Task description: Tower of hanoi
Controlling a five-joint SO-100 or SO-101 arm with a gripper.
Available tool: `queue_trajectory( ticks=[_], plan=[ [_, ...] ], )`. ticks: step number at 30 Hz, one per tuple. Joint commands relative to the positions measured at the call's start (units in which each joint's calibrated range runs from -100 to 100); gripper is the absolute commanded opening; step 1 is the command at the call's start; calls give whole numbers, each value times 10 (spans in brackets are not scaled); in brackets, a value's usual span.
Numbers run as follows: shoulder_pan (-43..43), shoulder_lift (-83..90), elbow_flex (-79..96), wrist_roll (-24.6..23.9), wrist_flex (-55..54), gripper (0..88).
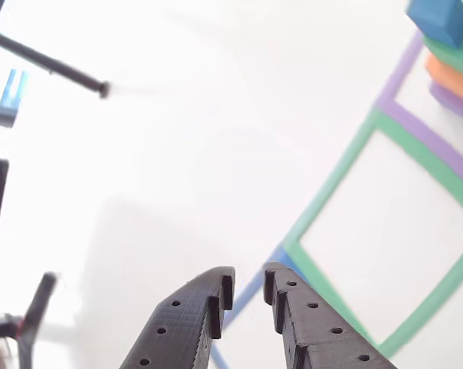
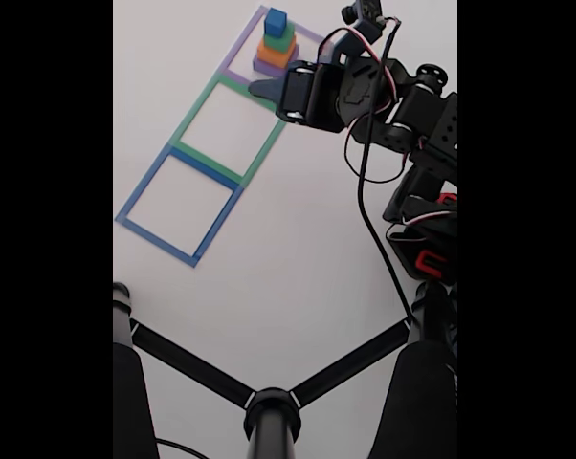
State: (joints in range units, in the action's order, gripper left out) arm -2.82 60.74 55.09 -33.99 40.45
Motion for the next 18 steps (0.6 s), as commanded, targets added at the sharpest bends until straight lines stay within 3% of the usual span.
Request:
queue_trajectory(
  ticks=[1,3,5,6,7,9,11,18],
  plan=[
    [7,-39,-115,329,10,0],
    [9,-54,-155,432,19,0],
    [11,-63,-198,579,39,0],
    [13,-68,-226,621,60,0],
    [19,-75,-258,715,98,0],
    [26,-91,-324,816,158,0],
    [32,-114,-398,886,222,0],
    [55,-162,-600,1004,390,0]
  ],
)
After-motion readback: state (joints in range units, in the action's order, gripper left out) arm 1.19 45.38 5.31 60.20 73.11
